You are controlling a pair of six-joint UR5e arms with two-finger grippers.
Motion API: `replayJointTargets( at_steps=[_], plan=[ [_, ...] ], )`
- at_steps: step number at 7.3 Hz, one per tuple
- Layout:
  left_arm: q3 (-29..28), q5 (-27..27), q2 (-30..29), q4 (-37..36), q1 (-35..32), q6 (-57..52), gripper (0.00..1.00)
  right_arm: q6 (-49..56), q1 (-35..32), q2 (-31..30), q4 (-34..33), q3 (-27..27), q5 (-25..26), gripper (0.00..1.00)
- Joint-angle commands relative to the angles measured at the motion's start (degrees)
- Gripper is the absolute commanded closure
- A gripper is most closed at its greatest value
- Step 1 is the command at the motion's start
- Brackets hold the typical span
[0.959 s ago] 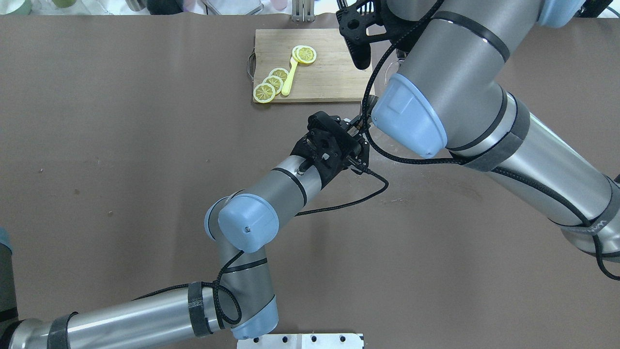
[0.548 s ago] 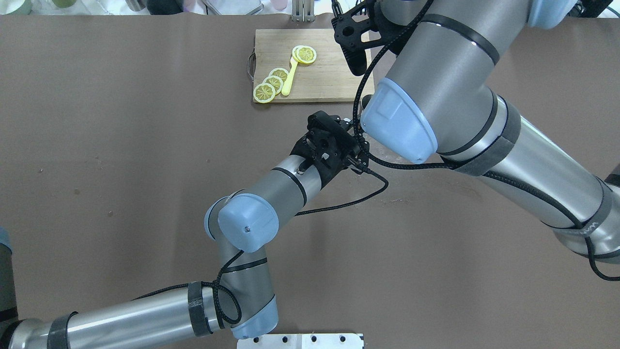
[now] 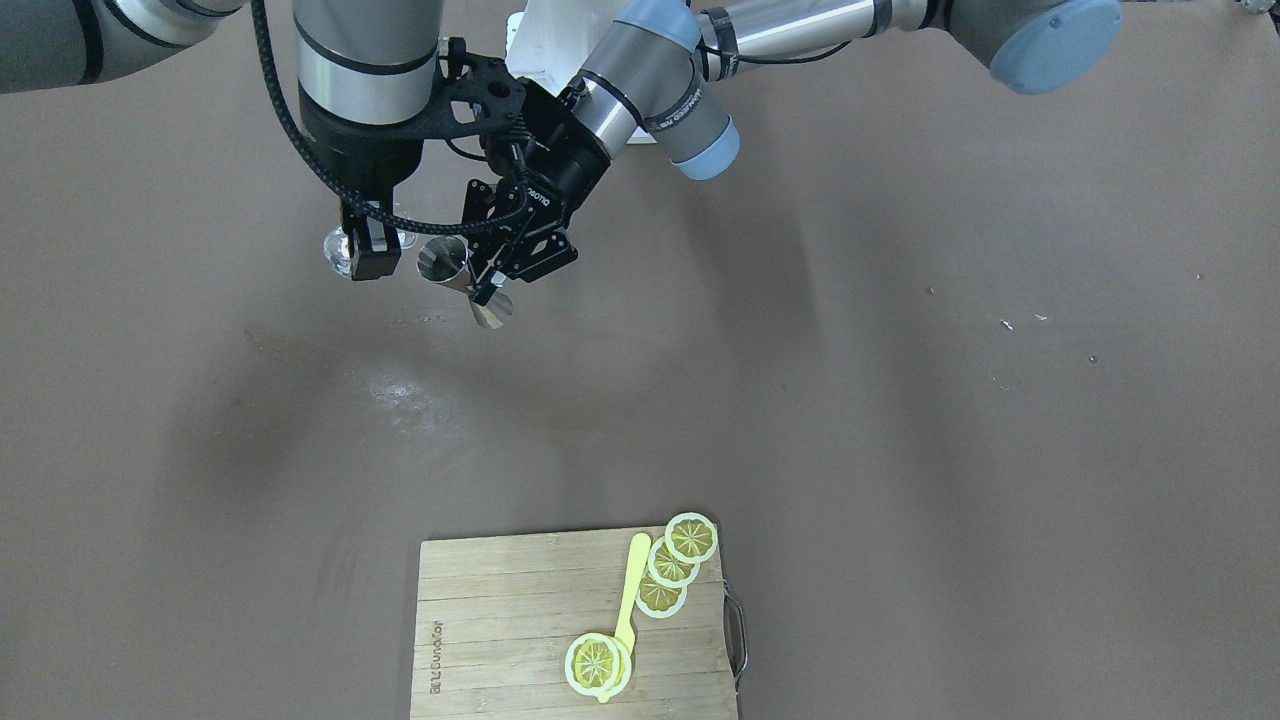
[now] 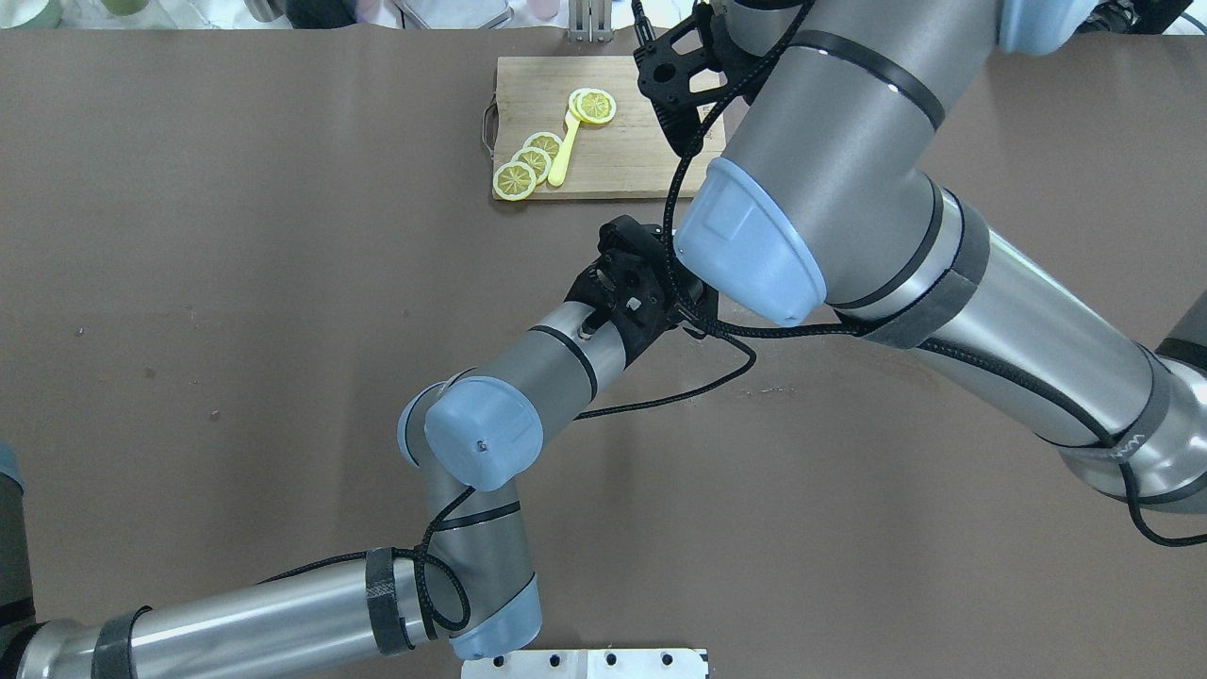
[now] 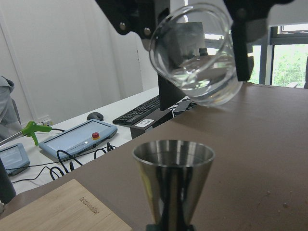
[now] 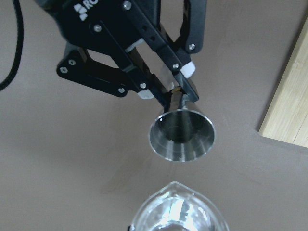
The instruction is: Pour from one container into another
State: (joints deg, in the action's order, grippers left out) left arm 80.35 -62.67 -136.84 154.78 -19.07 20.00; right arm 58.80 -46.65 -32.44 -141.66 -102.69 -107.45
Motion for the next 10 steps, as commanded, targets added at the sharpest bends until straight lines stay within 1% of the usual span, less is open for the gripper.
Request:
replayJointTargets(
  at_steps=[1,3,6,8,10],
  plan=[
    [0.0,0.0,0.0,0.0,0.0,-0.1,1.00,0.0,0.9,1.6,-2.0,1.5,1.2,1.00],
    [0.0,0.0,0.0,0.0,0.0,-0.1,1.00,0.0,2.0,2.7,-3.0,3.1,2.9,1.00],
    [-0.1,0.0,0.0,0.0,0.0,-0.5,1.00,0.0,3.3,3.5,-6.6,3.5,5.3,1.00],
    [-0.1,-0.1,0.0,0.0,0.0,-0.5,1.00,0.0,3.9,4.2,-7.5,5.1,6.6,1.00],
    [-0.1,0.0,0.1,0.0,0.0,-0.5,1.00,1.3,4.4,6.1,-8.1,8.2,7.5,1.00]
  ],
)
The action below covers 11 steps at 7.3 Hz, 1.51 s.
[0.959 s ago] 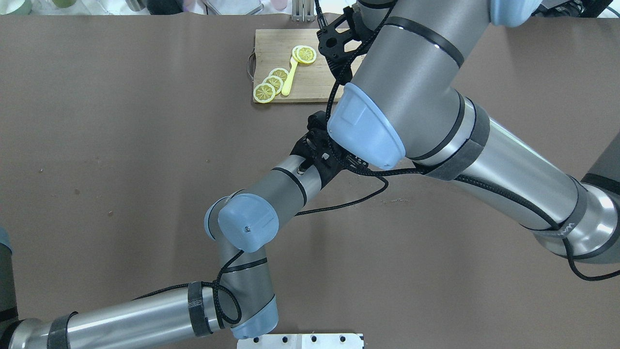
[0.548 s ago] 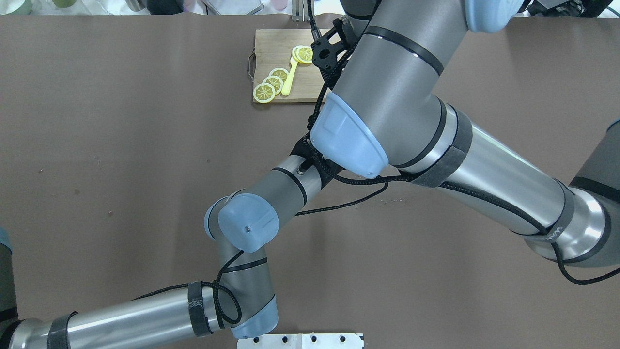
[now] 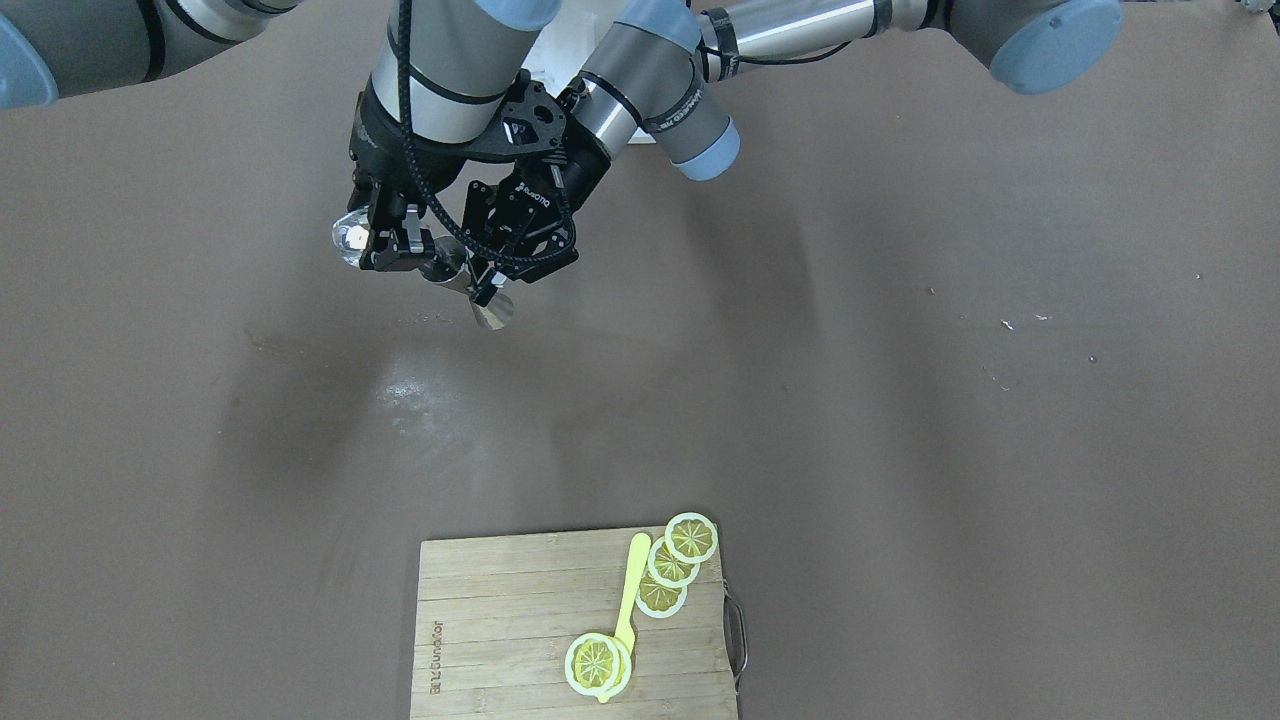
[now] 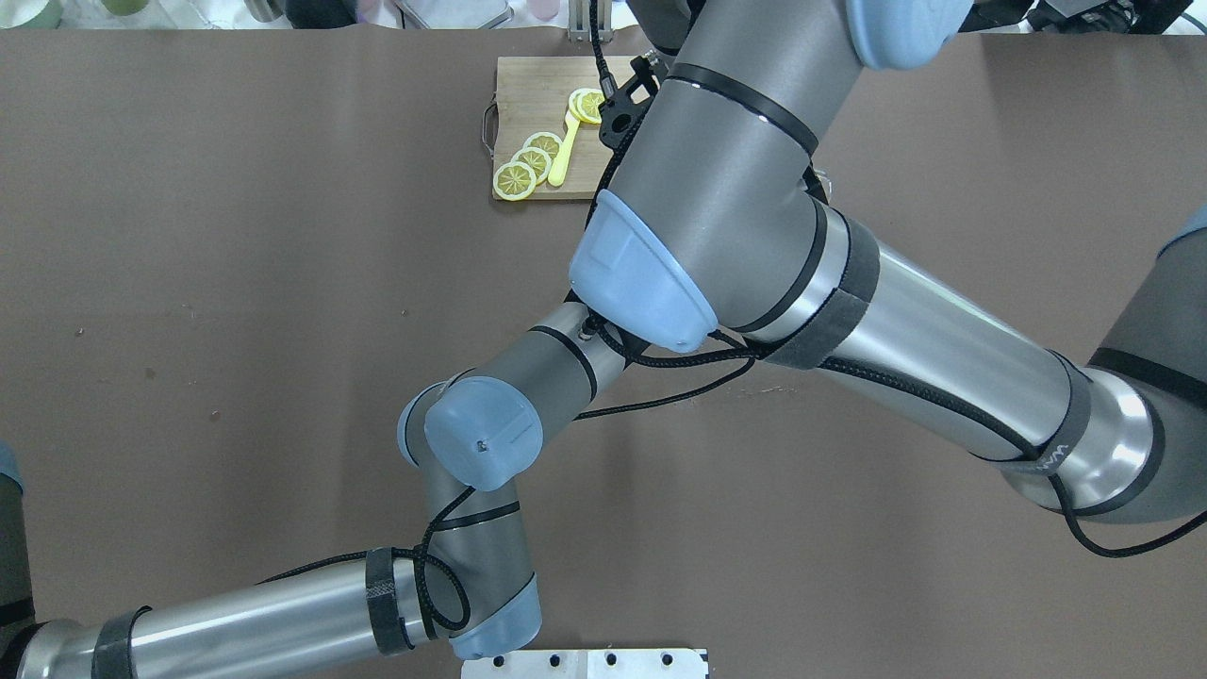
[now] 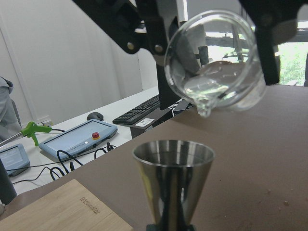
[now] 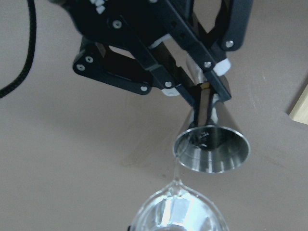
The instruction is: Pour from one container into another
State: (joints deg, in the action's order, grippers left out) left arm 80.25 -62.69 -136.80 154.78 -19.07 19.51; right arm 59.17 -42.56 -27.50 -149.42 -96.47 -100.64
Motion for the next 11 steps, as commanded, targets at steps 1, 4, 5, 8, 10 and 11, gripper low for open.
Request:
replayJointTargets(
  at_steps=[1,4,5,8,10,11],
  plan=[
    [0.0,0.0,0.0,0.0,0.0,0.0,1.00,1.0,0.4,1.5,-0.3,2.4,0.9,1.00],
    [-0.2,0.0,0.1,0.1,0.0,0.0,1.00,1.7,0.4,2.1,-0.3,3.8,1.2,1.00],
    [-0.2,0.0,0.2,0.1,0.0,0.0,1.00,2.0,0.4,2.2,-0.4,3.8,1.3,1.00],
    [-0.2,0.1,0.3,0.1,0.0,0.0,1.00,2.2,-0.2,2.3,0.0,3.6,0.3,1.00],
    [-0.2,0.1,0.3,0.3,0.0,0.0,1.00,2.0,-1.1,2.1,1.8,3.4,-1.8,1.00],
    [-0.2,0.1,0.3,0.3,0.0,0.0,1.00,1.8,-1.6,1.8,2.9,3.4,-2.6,1.00]
  ],
)
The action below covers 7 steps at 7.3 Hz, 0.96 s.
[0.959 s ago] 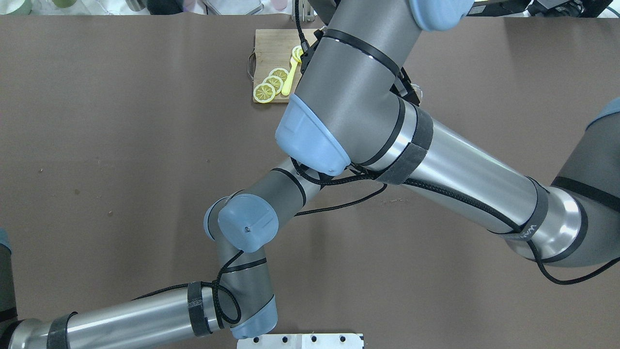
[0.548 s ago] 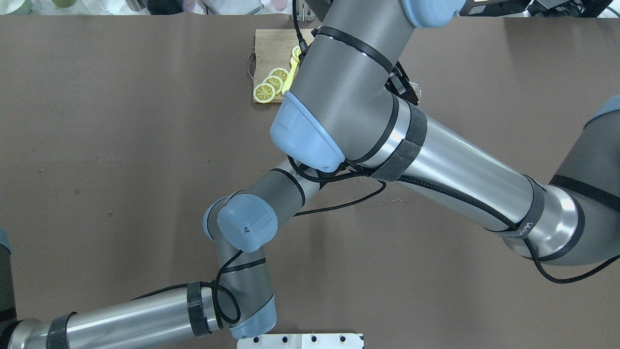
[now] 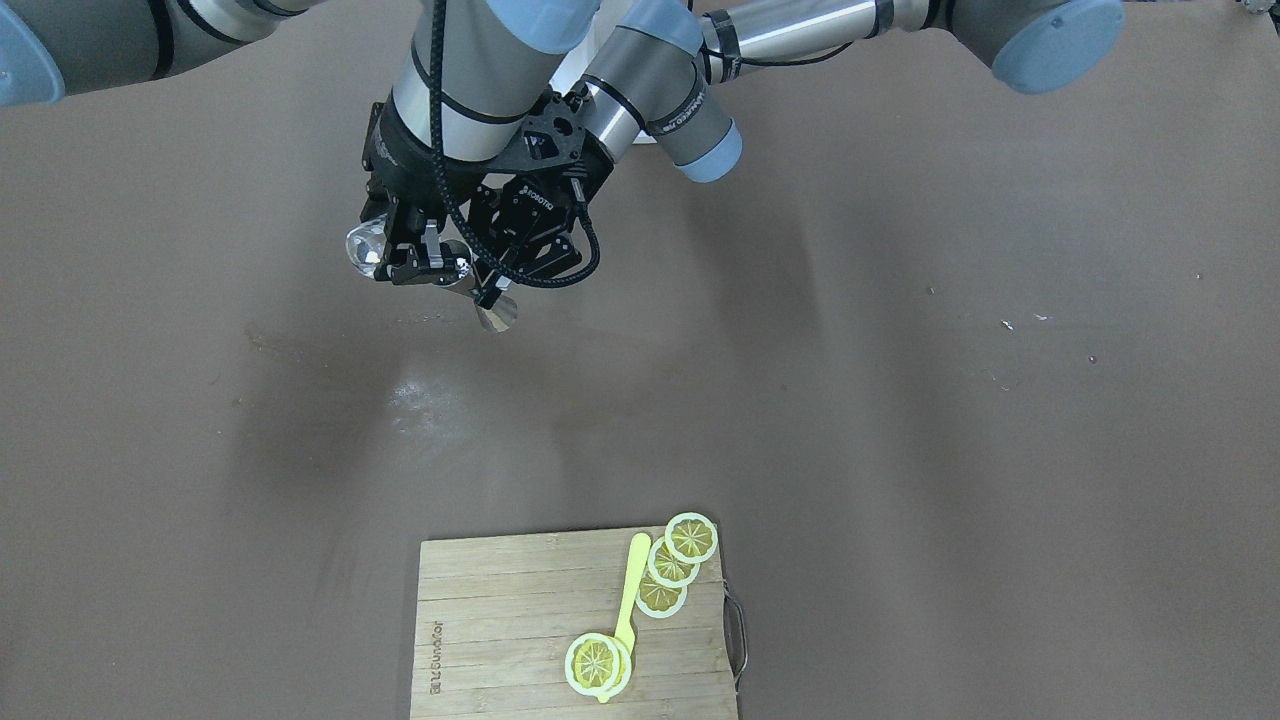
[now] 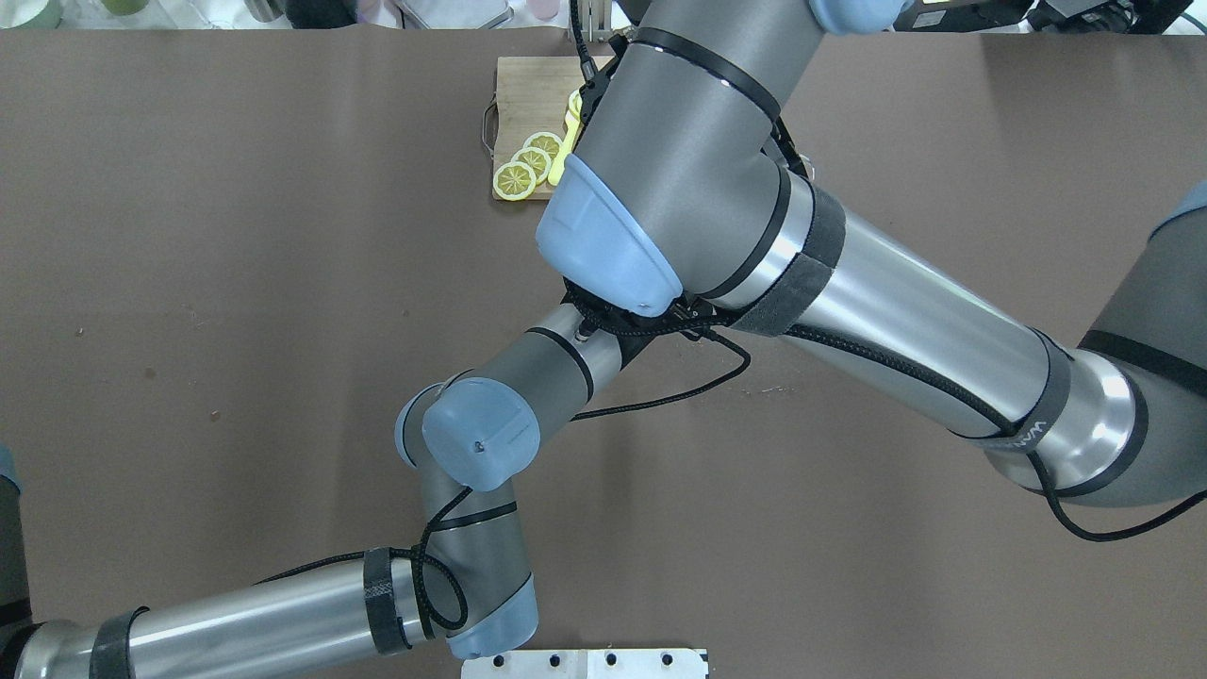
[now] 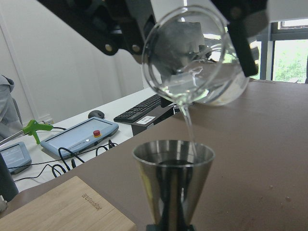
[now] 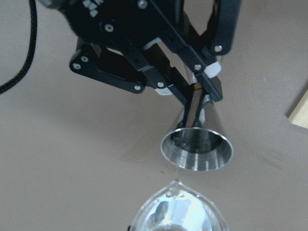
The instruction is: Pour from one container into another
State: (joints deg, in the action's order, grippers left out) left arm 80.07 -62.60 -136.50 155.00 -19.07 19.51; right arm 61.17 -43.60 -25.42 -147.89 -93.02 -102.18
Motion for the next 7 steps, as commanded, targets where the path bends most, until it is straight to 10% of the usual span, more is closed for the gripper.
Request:
replayJointTargets(
  at_steps=[1,7],
  plan=[
    [0.1,0.0,0.0,0.0,0.0,0.1,1.00,-0.3,-1.5,-0.5,2.9,-0.1,-2.6,1.00],
    [0.6,-0.1,0.1,0.1,-0.7,0.1,1.00,-0.6,-13.2,-18.3,13.9,-18.5,-16.3,1.00]
  ],
)
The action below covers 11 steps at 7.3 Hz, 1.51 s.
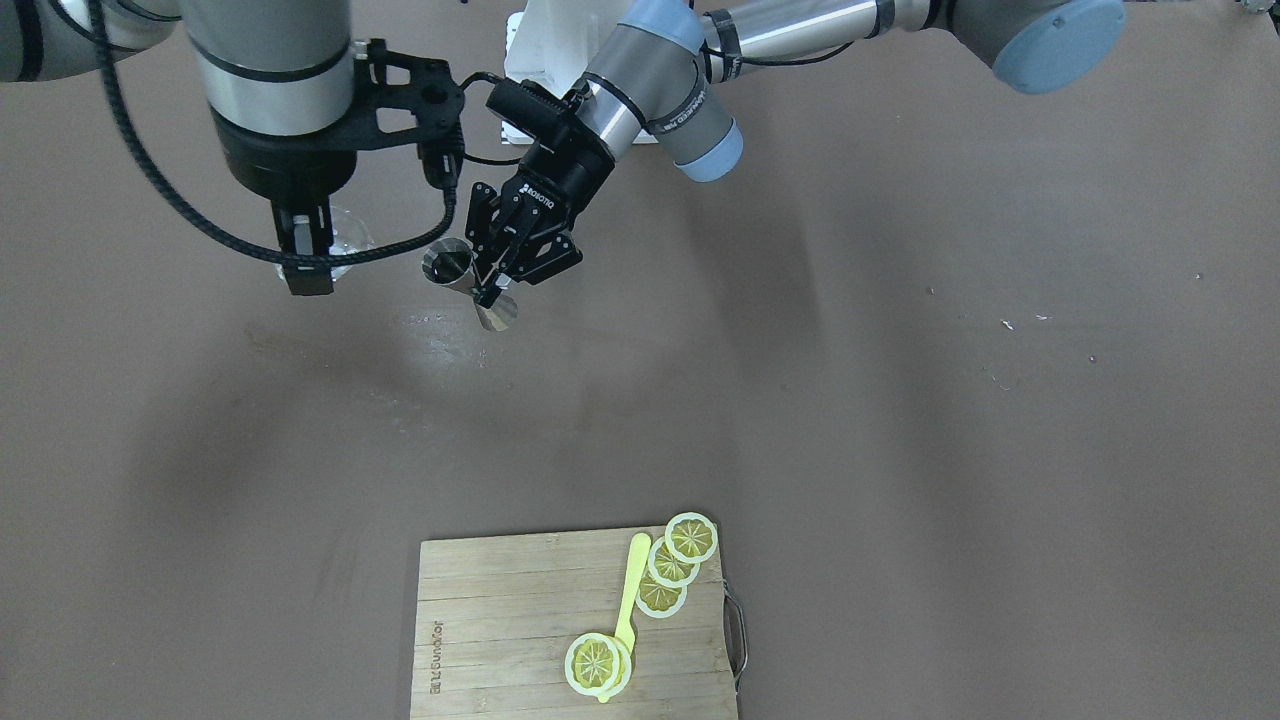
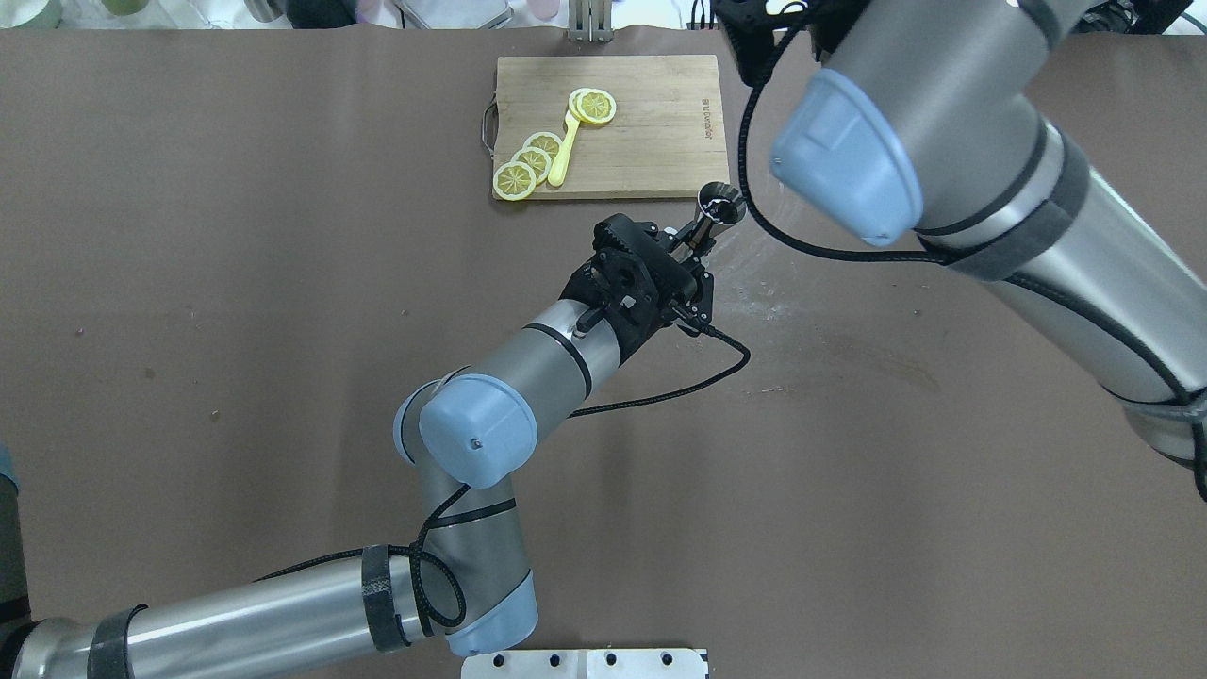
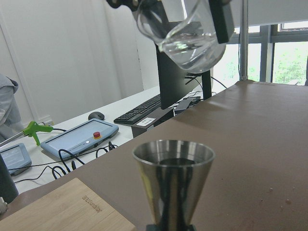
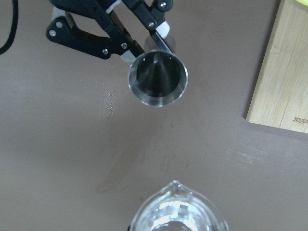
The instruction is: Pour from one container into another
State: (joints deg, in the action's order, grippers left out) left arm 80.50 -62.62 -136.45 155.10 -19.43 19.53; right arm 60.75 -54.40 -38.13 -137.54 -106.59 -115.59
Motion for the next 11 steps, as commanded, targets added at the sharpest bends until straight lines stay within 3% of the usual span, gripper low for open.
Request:
replayJointTargets(
  at_steps=[1,3,5,7,9,11],
  plan=[
    [0.4,-0.3,0.2,0.0,-1.1,0.1,1.00,-0.2,-4.9,-8.3,7.9,-5.0,-6.6,1.00],
    [2.3,-0.8,2.4,0.2,-5.3,0.1,1.00,-2.6,-7.7,-13.6,16.5,-5.2,-12.3,1.00],
    [2.4,-6.4,6.0,0.1,-11.0,0.2,1.00,-6.4,-9.6,-22.1,30.4,-5.3,-18.1,1.00],
    [3.0,-6.5,10.8,2.1,-13.2,0.8,1.00,-8.0,-9.7,-30.1,44.4,-4.7,-21.2,1.00],
    [7.9,-6.5,25.7,15.3,-13.3,1.0,1.00,-10.1,-10.1,-33.0,55.0,-1.5,-23.4,1.00],
    [7.7,-6.2,34.3,24.5,-13.4,7.7,1.00,-10.2,-11.1,-35.9,66.6,4.6,-26.8,1.00]
  ],
)
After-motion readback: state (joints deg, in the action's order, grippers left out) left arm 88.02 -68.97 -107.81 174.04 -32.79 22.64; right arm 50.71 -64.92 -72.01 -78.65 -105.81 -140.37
